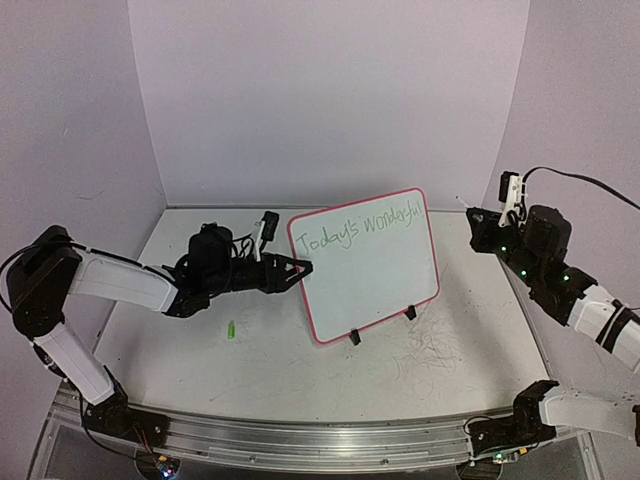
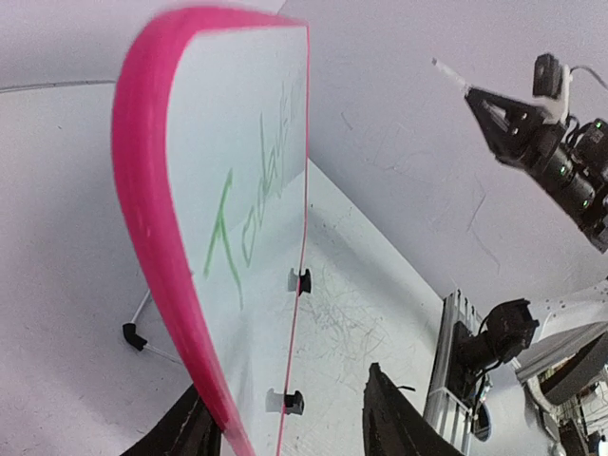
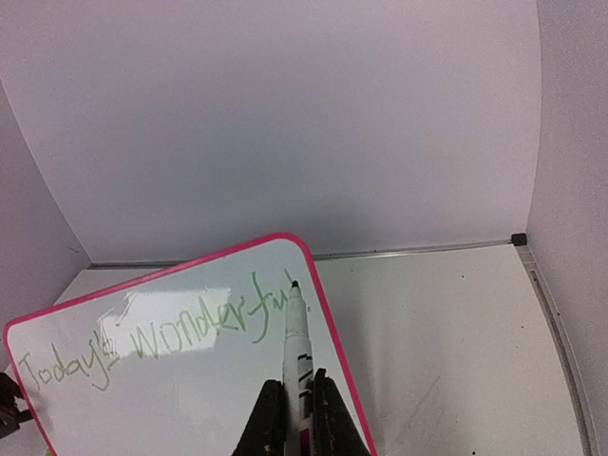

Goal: Write a sentence on the whiteboard
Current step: Place the whiteboard at the center of the board, then pick up the pen cap from the center of the board.

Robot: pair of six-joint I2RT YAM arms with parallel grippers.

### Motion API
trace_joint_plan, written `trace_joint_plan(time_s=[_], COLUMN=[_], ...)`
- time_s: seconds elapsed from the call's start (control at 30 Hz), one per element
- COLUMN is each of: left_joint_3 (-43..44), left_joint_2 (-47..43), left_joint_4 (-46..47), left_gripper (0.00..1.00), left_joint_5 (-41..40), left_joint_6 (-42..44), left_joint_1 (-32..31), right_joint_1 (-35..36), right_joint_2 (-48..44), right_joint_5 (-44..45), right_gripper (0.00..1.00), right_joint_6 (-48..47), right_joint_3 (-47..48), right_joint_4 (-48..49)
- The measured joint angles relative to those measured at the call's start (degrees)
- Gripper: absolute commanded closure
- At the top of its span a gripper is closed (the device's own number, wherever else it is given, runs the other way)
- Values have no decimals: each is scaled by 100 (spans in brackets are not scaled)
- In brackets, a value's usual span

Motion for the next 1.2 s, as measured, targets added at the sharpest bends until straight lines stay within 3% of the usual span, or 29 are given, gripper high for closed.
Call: trace_joint_plan(time_s=[0.1, 0.23, 0.47, 0.73, 0.97, 1.2], left_joint_3=[-114, -465, -1381, -1557, -900, -356], left_joint_2=[-424, -1274, -2889, -4299, -3176, -1863], left_joint_4=[-192, -452, -1218, -3725, -5526, -6175], left_gripper=[22, 12, 10, 18, 34, 48], left_joint_5=[-139, -376, -960, -2268, -2615, -2825], left_joint_6=[34, 52, -249, -1189, -1599, -1542], left_joint_1=[0, 0, 0, 4, 0, 0], right_joint_1=[-2, -2, -2, -2, -2, 3], right_joint_2=[-21, -152, -217, -220, -18, 73], right_joint_5=[-115, -314, -678, -1019, -1495, -1832], right_gripper=[100, 100, 100, 100, 100, 100], right_joint_6=[-25, -20, 42, 111, 190, 270], right_joint_3=[0, 0, 0, 0, 0, -28], right_joint_4=[-270, -415, -526, -594, -621, -631])
